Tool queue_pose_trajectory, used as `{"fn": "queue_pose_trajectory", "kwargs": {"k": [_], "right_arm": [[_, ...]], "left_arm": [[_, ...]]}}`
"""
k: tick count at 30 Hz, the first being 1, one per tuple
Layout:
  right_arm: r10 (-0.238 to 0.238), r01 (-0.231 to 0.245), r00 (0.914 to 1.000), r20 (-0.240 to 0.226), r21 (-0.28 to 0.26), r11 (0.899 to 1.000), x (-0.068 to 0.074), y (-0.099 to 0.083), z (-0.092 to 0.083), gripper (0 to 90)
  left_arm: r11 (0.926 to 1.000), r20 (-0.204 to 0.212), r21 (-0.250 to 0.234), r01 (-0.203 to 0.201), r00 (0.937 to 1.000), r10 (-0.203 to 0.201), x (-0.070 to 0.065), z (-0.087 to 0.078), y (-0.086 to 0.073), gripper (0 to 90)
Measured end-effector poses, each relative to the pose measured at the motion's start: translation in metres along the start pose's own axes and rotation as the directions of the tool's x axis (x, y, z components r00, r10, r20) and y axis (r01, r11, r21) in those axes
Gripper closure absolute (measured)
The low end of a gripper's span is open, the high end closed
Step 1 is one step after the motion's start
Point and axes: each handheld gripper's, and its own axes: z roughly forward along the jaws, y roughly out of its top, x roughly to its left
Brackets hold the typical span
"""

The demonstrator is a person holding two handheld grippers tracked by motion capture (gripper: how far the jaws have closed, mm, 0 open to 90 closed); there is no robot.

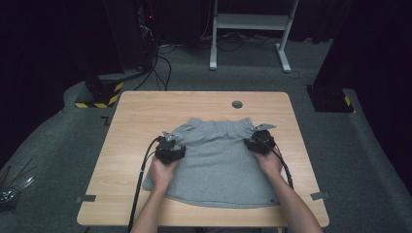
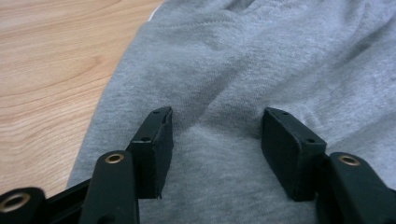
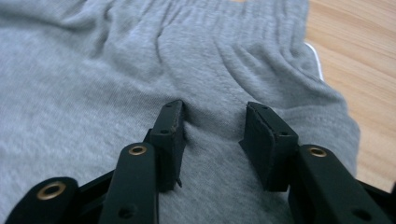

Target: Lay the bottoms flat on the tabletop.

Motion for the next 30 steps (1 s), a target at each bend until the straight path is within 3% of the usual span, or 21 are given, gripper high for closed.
{"fn": "queue_pose_trajectory", "kwargs": {"k": [1, 4, 7, 8, 10, 12, 16, 18, 19, 20, 21, 23, 24, 25, 28, 30], "right_arm": [[0.016, -0.016, 0.9999, 0.004, 0.014, 1.0, 0.0, 0.003, 0.001, 54.7], [0.036, -0.036, 0.9993, 0.003, 0.039, 0.999, 0.003, 0.005, -0.006, 50.4], [-0.011, 0.011, 0.999, -0.044, -0.02, 1.0, 0.015, -0.003, -0.026, 51.5], [-0.027, 0.025, 0.9975, -0.066, -0.036, 0.999, 0.02, -0.005, -0.033, 52.9], [-0.05, 0.045, 0.9918, -0.118, -0.044, 0.998, 0.033, -0.01, -0.044, 55.8], [-0.07, 0.063, 0.9834, -0.168, -0.048, 0.997, 0.047, -0.015, -0.049, 58.1], [-0.133, 0.128, 0.9606, -0.244, -0.035, 0.991, 0.085, -0.021, -0.049, 59.7], [-0.163, 0.161, 0.9498, -0.267, -0.029, 0.986, 0.104, -0.022, -0.045, 59.7], [-0.163, 0.161, 0.9498, -0.267, -0.029, 0.986, 0.104, -0.022, -0.045, 59.7], [-0.192, 0.193, 0.941, -0.279, -0.022, 0.981, 0.12, -0.022, -0.039, 59.8], [-0.206, 0.21, 0.9371, -0.282, -0.019, 0.978, 0.125, -0.022, -0.036, 60.4], [-0.207, 0.214, 0.9353, -0.287, -0.008, 0.977, 0.129, -0.022, -0.032, 61.8], [-0.213, 0.218, 0.935, -0.284, -0.014, 0.976, 0.131, -0.023, -0.03, 65.4], [-0.242, 0.245, 0.9316, -0.271, -0.025, 0.969, 0.133, -0.023, -0.03, 74.8], [-0.276, 0.284, 0.9164, -0.29, -0.014, 0.959, 0.133, -0.026, -0.036, 84.6], [-0.315, 0.326, 0.9014, -0.297, -0.012, 0.945, 0.133, -0.033, -0.045, 85.7]], "left_arm": [[0.9998, 0.004, 0.02, 0.008, 1.0, -0.008, -0.002, -0.002, 0.002, 43.4], [1.0, 0.037, 0.005, -0.006, 0.9993, 0.006, -0.004, -0.013, -0.002, 42.3], [0.9995, 0.058, -0.003, -0.03, 0.9979, 0.03, -0.006, -0.024, -0.006, 42.0], [0.9985, 0.083, 0.001, -0.055, 0.9951, 0.055, -0.009, -0.033, -0.01, 42.0], [0.998, 0.098, 0.007, -0.063, 0.9933, 0.062, -0.011, -0.037, -0.013, 41.9], [0.9962, 0.111, 0.018, -0.085, 0.9904, 0.082, -0.016, -0.043, -0.023, 42.0], [0.9968, 0.119, 0.017, -0.079, 0.99, 0.076, -0.018, -0.048, -0.028, 41.9], [0.9979, 0.122, 0.014, -0.064, 0.9906, 0.062, -0.016, -0.049, -0.029, 41.7], [0.9979, 0.122, 0.014, -0.064, 0.9906, 0.062, -0.016, -0.049, -0.029, 41.6], [0.9985, 0.122, 0.013, -0.053, 0.9912, 0.051, -0.013, -0.051, -0.03, 41.5], [0.9986, 0.12, 0.014, -0.051, 0.9915, 0.049, -0.012, -0.052, -0.031, 41.4], [0.9986, 0.119, 0.017, -0.049, 0.9917, 0.047, -0.011, -0.053, -0.032, 41.3], [0.9986, 0.111, 0.019, -0.049, 0.9927, 0.047, -0.009, -0.053, -0.034, 41.3], [0.9989, 0.11, 0.022, -0.041, 0.9932, 0.038, -0.007, -0.054, -0.035, 41.1], [0.9994, 0.108, 0.028, -0.018, 0.9941, 0.015, -0.001, -0.055, -0.037, 40.8], [0.9997, 0.109, 0.022, -0.01, 0.9941, 0.008, 0.002, -0.058, -0.037, 40.6]]}}
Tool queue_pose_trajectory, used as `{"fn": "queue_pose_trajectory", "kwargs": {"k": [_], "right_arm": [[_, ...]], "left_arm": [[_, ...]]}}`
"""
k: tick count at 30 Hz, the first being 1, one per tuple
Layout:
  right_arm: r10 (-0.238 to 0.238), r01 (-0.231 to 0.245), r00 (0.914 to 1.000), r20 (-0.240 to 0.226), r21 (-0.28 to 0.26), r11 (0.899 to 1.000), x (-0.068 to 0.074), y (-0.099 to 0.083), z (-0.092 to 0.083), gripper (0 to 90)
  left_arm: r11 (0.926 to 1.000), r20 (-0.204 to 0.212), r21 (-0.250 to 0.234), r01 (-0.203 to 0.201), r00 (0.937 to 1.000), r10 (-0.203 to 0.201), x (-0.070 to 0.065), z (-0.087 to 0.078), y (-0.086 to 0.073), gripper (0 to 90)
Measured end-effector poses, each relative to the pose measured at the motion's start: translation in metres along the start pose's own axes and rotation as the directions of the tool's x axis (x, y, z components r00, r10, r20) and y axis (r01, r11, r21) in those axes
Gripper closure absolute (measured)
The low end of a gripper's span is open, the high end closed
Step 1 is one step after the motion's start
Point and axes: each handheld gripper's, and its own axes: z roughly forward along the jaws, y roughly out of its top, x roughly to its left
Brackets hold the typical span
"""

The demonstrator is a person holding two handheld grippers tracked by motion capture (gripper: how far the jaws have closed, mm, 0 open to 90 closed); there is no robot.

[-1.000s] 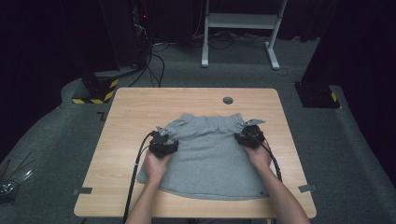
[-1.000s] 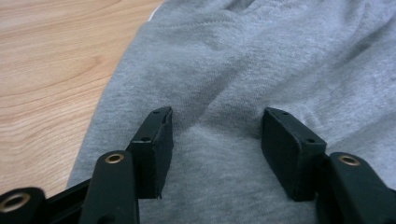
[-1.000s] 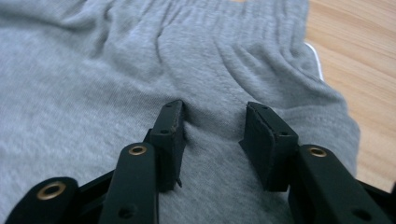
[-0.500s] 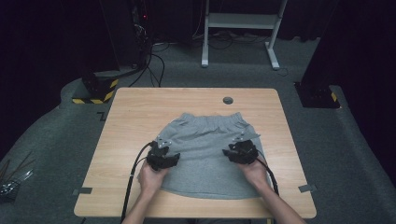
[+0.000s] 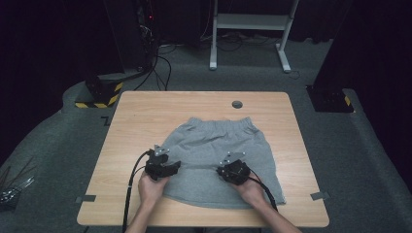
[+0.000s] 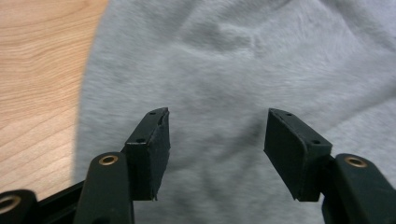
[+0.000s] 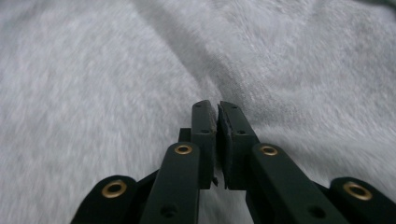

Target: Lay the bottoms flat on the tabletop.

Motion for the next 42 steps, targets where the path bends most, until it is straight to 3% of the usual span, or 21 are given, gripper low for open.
{"fn": "queue_pose_trajectory", "kwargs": {"k": [7, 9, 11, 13, 15, 17, 19, 21, 22, 25, 27, 30, 33, 35, 42], "right_arm": [[-0.032, 0.032, 0.9992, -0.024, 0.006, 0.999, 0.006, -0.022, -0.02, 85.7], [-0.024, 0.024, 0.9988, -0.042, -0.002, 1.0, 0.005, -0.025, -0.022, 79.8], [-0.005, 0.004, 0.999, -0.044, -0.013, 1.0, 0.005, -0.026, -0.024, 72.1], [0.015, -0.016, 0.9996, -0.023, -0.04, 0.999, 0.003, -0.024, -0.025, 66.4], [0.043, -0.043, 0.9991, -0.002, -0.059, 0.997, 0.0, -0.019, -0.023, 62.8], [0.061, -0.061, 0.9981, 0.001, -0.066, 0.996, -0.002, -0.013, -0.019, 62.3], [0.055, -0.055, 0.9985, 0.0, -0.054, 0.997, -0.001, -0.009, -0.012, 63.1], [0.03, -0.03, 0.9995, -0.007, -0.031, 0.999, 0.002, -0.009, -0.006, 68.0], [0.016, -0.017, 0.9998, -0.007, -0.03, 0.999, 0.004, -0.01, -0.005, 71.4], [0.008, -0.008, 0.9998, -0.017, -0.03, 1.0, 0.006, -0.011, -0.006, 76.2], [0.001, -0.001, 0.9999, -0.016, -0.029, 1.0, 0.005, -0.012, -0.007, 77.4], [0.008, -0.009, 0.9998, -0.02, -0.035, 0.999, 0.005, -0.015, -0.009, 76.5], [0.02, -0.021, 0.9995, -0.023, -0.044, 0.999, 0.005, -0.018, -0.01, 73.1], [0.021, -0.022, 0.9996, -0.021, -0.044, 0.999, 0.006, -0.019, -0.011, 72.1], [-0.005, 0.003, 0.9991, -0.043, -0.045, 0.999, 0.013, -0.039, -0.029, 66.6]], "left_arm": [[0.9998, -0.021, 0.019, 0.005, 0.9998, -0.004, 0.002, 0.002, -0.001, 40.2], [0.9994, -0.024, 0.032, 0.008, 0.9997, -0.008, 0.003, 0.005, -0.004, 41.5], [0.9994, -0.039, 0.034, -0.01, 0.9992, 0.011, 0.002, 0.004, -0.005, 47.7], [0.9985, -0.045, 0.047, -0.03, 0.9985, 0.032, 0.002, 0.002, -0.005, 60.0], [0.9978, -0.039, 0.057, -0.033, 0.9986, 0.036, 0.002, 0.001, -0.005, 69.9], [0.9968, -0.034, 0.073, -0.032, 0.9988, 0.035, 0.002, -0.001, -0.005, 73.3], [0.9977, -0.027, 0.061, -0.032, 0.9991, 0.033, 0.001, -0.004, -0.004, 72.3], [0.9991, -0.013, 0.034, -0.026, 0.9996, 0.027, 0.001, -0.006, -0.002, 62.5], [0.9997, -0.002, -0.01, -0.024, 0.9997, 0.024, -0.002, -0.006, 0.005, 55.4], [0.9987, 0.014, -0.041, -0.03, 0.9994, 0.031, -0.007, -0.001, 0.013, 46.3], [0.9984, 0.031, -0.037, -0.043, 0.9985, 0.045, -0.017, 0.014, 0.026, 43.2], [0.9986, 0.031, -0.022, -0.048, 0.9983, 0.049, -0.024, 0.031, 0.035, 41.6], [0.9997, 0.033, -0.021, 0.009, 0.9994, -0.008, -0.023, 0.043, 0.038, 41.5], [0.9996, -0.01, 0.011, 0.024, 0.9997, -0.024, -0.019, 0.05, 0.038, 42.0], [0.9997, -0.032, 0.01, 0.024, 0.9992, -0.024, -0.017, 0.053, 0.038, 43.8]]}}
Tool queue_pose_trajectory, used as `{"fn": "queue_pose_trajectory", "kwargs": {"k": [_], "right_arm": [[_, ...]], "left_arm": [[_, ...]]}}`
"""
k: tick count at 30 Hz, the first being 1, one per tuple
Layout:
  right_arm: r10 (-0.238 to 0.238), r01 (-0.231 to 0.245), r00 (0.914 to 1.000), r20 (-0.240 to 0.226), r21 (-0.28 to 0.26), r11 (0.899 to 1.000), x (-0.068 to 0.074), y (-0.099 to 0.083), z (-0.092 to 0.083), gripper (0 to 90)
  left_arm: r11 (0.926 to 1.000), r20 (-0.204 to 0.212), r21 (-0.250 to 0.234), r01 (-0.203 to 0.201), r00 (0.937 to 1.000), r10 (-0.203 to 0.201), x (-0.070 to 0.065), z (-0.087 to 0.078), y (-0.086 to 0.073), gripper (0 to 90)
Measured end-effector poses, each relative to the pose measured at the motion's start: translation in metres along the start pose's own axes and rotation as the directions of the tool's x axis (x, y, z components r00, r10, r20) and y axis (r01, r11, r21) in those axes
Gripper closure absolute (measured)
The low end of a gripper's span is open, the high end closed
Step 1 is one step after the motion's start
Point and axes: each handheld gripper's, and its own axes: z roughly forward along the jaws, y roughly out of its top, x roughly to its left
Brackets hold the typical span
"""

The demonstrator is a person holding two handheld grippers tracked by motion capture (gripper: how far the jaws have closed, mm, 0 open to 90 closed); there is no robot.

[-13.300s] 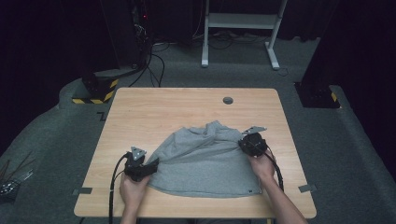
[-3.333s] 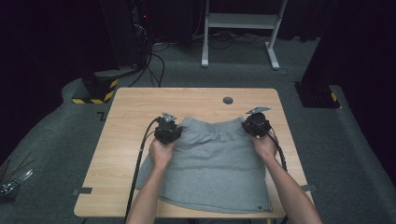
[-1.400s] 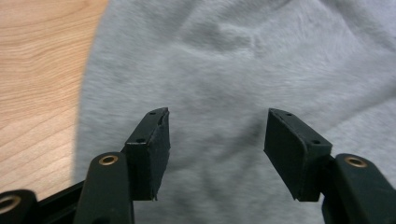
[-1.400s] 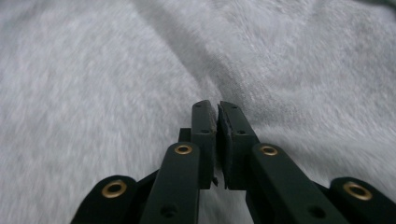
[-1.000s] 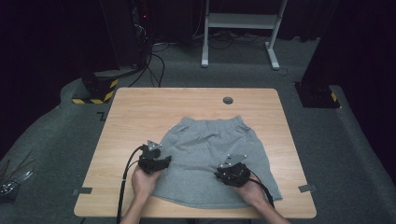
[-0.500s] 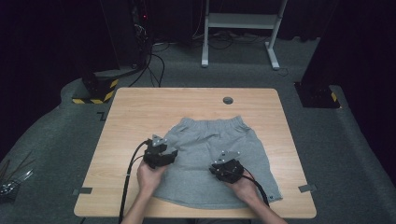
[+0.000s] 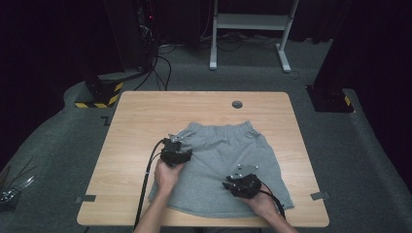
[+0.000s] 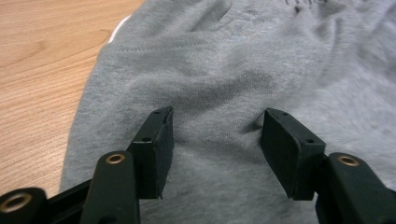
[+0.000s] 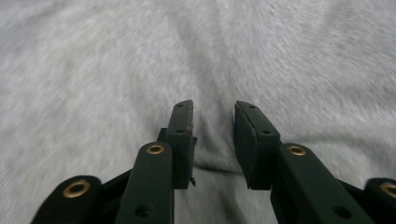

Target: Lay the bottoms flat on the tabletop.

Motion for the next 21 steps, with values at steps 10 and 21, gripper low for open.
{"fn": "queue_pose_trajectory", "kwargs": {"k": [10, 21], "right_arm": [[0.179, -0.172, 0.9719, 0.153, -0.055, 0.984, -0.04, -0.015, -0.03, 52.2], [0.184, -0.175, 0.9676, 0.173, -0.066, 0.982, -0.089, -0.016, -0.005, 51.4]], "left_arm": [[0.9988, 0.036, -0.026, -0.042, 0.9984, 0.043, -0.011, -0.019, -0.01, 39.9], [0.997, -0.03, -0.03, -0.072, 0.997, 0.071, -0.007, -0.012, -0.02, 40.4]]}}
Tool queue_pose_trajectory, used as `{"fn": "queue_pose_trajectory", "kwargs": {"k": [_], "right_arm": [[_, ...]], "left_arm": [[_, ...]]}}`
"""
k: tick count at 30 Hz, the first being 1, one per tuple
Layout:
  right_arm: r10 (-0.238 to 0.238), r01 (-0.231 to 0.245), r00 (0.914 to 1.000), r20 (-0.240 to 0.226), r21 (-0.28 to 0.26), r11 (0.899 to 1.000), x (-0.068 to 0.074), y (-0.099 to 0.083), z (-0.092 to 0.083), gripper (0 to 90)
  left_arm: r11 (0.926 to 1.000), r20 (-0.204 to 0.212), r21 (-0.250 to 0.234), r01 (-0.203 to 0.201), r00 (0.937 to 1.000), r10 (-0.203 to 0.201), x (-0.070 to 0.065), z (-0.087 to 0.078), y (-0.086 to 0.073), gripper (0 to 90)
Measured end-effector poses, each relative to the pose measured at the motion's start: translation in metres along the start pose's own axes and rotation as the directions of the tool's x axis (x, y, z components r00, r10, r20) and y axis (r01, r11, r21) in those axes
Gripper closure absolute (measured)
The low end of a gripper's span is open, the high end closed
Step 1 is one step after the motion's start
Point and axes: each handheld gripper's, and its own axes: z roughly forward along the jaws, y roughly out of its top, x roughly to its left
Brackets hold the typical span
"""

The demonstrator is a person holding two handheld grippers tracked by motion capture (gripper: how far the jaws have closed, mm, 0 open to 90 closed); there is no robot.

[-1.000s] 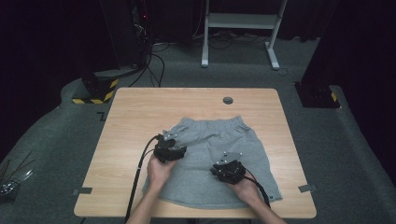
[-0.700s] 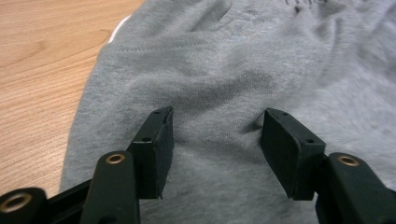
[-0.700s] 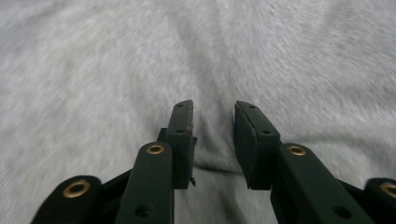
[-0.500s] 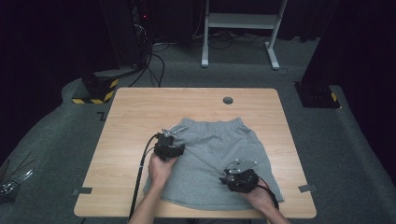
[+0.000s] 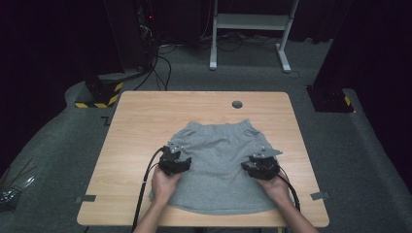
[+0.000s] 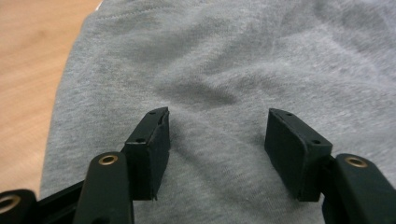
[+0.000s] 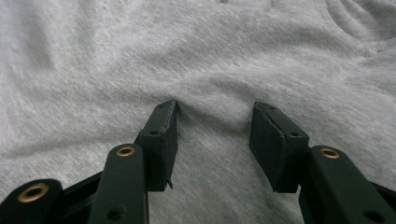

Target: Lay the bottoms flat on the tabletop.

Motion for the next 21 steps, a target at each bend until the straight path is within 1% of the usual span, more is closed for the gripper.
{"fn": "queue_pose_trajectory", "kwargs": {"k": [2, 4, 5, 7, 8, 9, 10, 11, 12, 13, 14, 15, 17, 18, 19, 20, 21], "right_arm": [[-0.004, 0.004, 1.0, -0.004, 0.019, 1.0, -0.011, 0.01, 0.009, 51.4], [0.008, -0.008, 1.0, 0.005, 0.024, 1.0, -0.021, 0.018, 0.015, 51.2], [0.013, -0.013, 0.9999, 0.011, 0.03, 0.999, -0.024, 0.02, 0.017, 51.0], [0.009, -0.011, 0.9991, 0.042, 0.043, 0.999, -0.024, 0.022, 0.015, 50.0], [0.022, -0.025, 0.9983, 0.054, 0.05, 0.998, -0.022, 0.021, 0.012, 48.9], [0.033, -0.036, 0.9979, 0.055, 0.044, 0.998, -0.02, 0.018, 0.007, 49.0], [0.045, -0.047, 0.9968, 0.066, 0.029, 0.998, -0.018, 0.015, 0.001, 49.9], [0.059, -0.061, 0.9954, 0.075, 0.021, 0.998, -0.016, 0.01, -0.004, 49.7], [0.073, -0.075, 0.9948, 0.071, 0.029, 0.997, -0.015, 0.005, -0.008, 49.2], [0.086, -0.089, 0.994, 0.068, 0.047, 0.995, -0.014, -0.001, -0.011, 47.6], [0.083, -0.086, 0.9942, 0.069, 0.034, 0.996, -0.013, -0.009, -0.014, 46.9], [0.072, -0.073, 0.9946, 0.075, 0.012, 0.997, -0.011, -0.017, -0.02, 46.9], [0.075, -0.075, 0.9946, 0.072, -0.006, 0.997, -0.009, -0.03, -0.03, 46.8], [0.071, -0.071, 0.9951, 0.069, -0.006, 0.997, -0.009, -0.034, -0.034, 46.7], [0.076, -0.076, 0.995, 0.065, 0.0, 0.997, -0.009, -0.037, -0.038, 46.6], [0.069, -0.069, 0.9957, 0.063, 0.007, 0.998, -0.009, -0.037, -0.04, 46.2], [0.07, -0.072, 0.9952, 0.069, 0.023, 0.997, -0.008, -0.036, -0.041, 46.0]], "left_arm": [[0.9999, -0.016, 0.001, 0.015, 0.9998, -0.015, 0.003, 0.006, 0.005, 40.1], [0.9988, -0.015, -0.008, 0.047, 0.9988, -0.047, 0.006, 0.008, 0.008, 39.9], [0.9979, -0.007, -0.012, 0.064, 0.9979, -0.065, 0.008, 0.008, 0.008, 39.9], [0.9975, 0.0, -0.006, 0.07, 0.9975, -0.07, 0.008, 0.006, 0.007, 38.9], [0.9983, 0.015, -0.003, 0.059, 0.9982, -0.058, 0.007, -0.001, 0.005, 38.0], [0.9987, 0.024, -0.014, 0.049, 0.9985, -0.049, 0.005, -0.005, 0.002, 37.9], [0.9988, 0.025, -0.022, 0.044, 0.9988, -0.043, 0.004, -0.01, -0.001, 38.0], [0.9989, 0.034, -0.022, 0.043, 0.9985, -0.042, 0.003, -0.013, -0.003, 38.0], [0.9989, 0.034, -0.022, 0.043, 0.9985, -0.042, 0.003, -0.013, -0.003, 37.8], [0.9986, 0.041, -0.018, 0.049, 0.998, -0.048, 0.003, -0.015, -0.007, 37.6], [0.9985, 0.05, -0.01, 0.053, 0.9974, -0.053, 0.003, -0.016, -0.015, 37.5], [0.9982, 0.048, -0.029, 0.052, 0.9976, -0.05, 0.003, -0.017, -0.019, 37.3], [0.9967, 0.056, -0.042, 0.07, 0.9961, -0.068, 0.005, -0.02, -0.023, 37.7], [0.9963, 0.059, -0.042, 0.075, 0.9956, -0.072, 0.005, -0.021, -0.024, 37.7], [0.9964, 0.061, -0.038, 0.076, 0.9954, -0.074, 0.005, -0.022, -0.024, 37.6], [0.9964, 0.061, -0.038, 0.076, 0.9954, -0.074, 0.005, -0.022, -0.024, 37.3], [0.9962, 0.071, -0.025, 0.083, 0.9941, -0.081, 0.002, -0.024, -0.023, 36.2]]}}
